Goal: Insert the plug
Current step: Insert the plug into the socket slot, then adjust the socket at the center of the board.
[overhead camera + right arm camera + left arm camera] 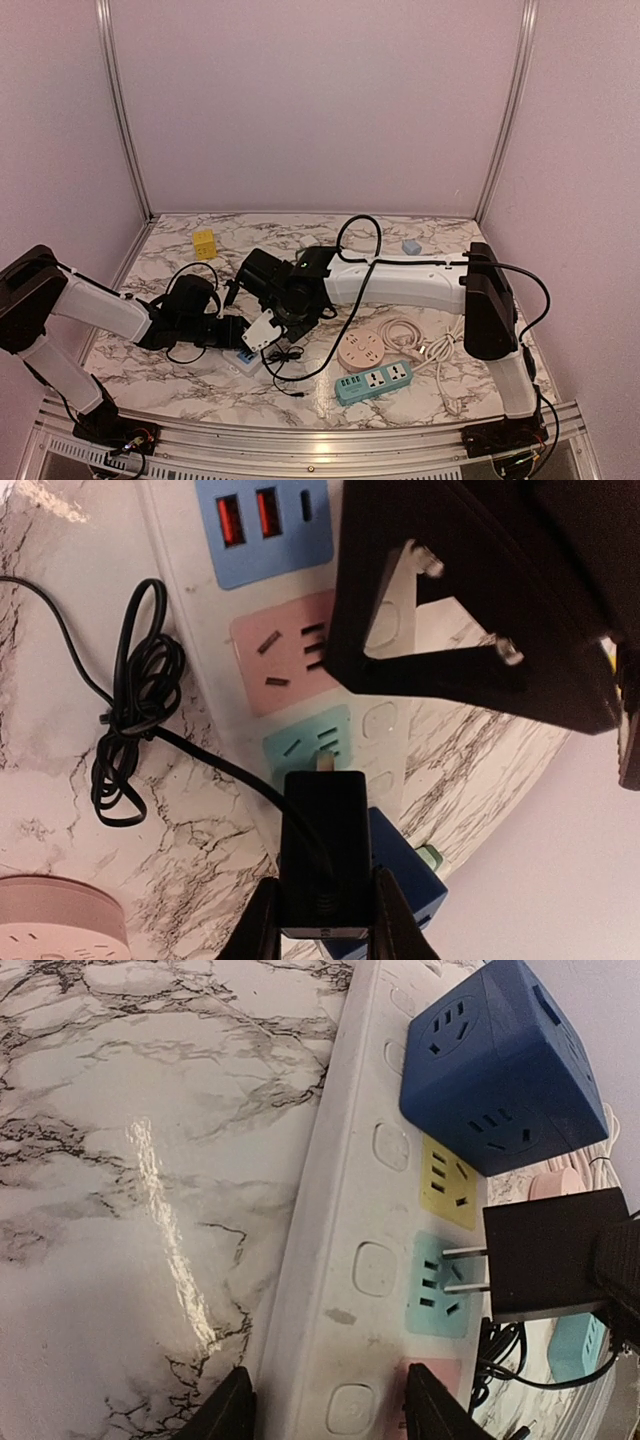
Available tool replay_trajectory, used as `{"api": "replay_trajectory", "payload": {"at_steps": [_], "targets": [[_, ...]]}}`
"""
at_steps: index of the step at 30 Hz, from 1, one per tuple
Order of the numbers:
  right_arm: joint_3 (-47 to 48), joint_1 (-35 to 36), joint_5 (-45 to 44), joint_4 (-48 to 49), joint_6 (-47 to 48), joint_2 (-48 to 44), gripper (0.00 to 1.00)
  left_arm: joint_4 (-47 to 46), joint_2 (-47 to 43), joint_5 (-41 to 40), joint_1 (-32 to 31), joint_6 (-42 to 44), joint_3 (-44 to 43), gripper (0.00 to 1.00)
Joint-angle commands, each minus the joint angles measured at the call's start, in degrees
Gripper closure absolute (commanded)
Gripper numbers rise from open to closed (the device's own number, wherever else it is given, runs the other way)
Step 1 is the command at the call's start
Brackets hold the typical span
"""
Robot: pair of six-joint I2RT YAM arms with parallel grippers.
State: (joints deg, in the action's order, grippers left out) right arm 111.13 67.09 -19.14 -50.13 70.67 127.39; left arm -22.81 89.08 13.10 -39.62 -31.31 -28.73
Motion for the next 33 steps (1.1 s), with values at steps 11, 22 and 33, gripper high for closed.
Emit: {"api": "replay_trajectory", "payload": {"at_steps": [11, 22, 33], "targets": [[-1.4, 0.7, -1.5, -2.5, 6.2, -0.7, 1.00, -2.2, 2.9, 1.8, -2.6, -1.3, 1.6, 0.50], [-2.9, 1.5, -0.7, -2.8, 8.0, -3.0, 1.00, -2.7, 3.5, 2.2, -2.7, -1.6, 1.3, 0.51], [-2.1, 2.3, -0.7, -2.3, 8.6, -2.0, 1.00, -3.6, 4.1, 2.6, -3.4, -2.3, 1.1, 0.51]]}}
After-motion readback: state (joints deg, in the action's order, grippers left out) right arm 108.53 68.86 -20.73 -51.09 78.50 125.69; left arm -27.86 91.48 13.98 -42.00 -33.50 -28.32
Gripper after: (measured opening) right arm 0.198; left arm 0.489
